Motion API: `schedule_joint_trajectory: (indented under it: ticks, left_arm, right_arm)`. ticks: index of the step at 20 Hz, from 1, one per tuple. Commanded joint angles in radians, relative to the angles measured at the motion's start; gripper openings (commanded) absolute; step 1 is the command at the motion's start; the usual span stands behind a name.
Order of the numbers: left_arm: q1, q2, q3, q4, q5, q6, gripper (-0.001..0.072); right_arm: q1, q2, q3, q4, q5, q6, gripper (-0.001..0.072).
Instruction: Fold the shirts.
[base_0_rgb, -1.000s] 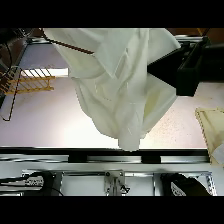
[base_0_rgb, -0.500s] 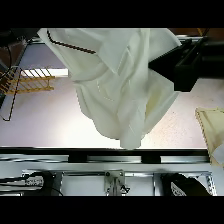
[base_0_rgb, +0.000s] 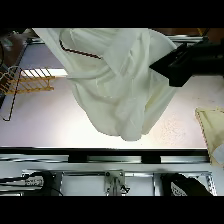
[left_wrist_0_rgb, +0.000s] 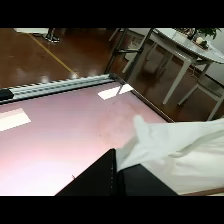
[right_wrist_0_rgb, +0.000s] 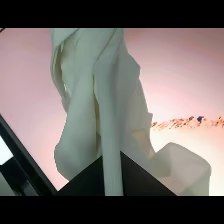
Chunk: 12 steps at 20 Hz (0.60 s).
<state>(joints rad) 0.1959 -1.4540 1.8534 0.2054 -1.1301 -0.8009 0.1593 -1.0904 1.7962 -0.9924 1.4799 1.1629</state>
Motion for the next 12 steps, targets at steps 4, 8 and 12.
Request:
schedule_joint_trajectory:
  ticks: [4,8,12]
  left_arm:
    - [-0.085,0.009,0.021,-0.028,-0.117,-0.008,0.0053]
    - [-0.232,0.010,0.021,-0.193,-0.040,0.061,0.0053]
    - [-0.355,0.017,0.021,-0.291,-0.045,0.113,0.0053]
  right_arm:
    - [0.001,-0.020,0.000,0.025,-0.067,-0.003,0.0071]
    - [0.020,-0.057,0.000,0.074,-0.064,0.010,0.0071]
    - [0.075,-0.076,0.000,-0.016,-0.161,0.010,0.0072]
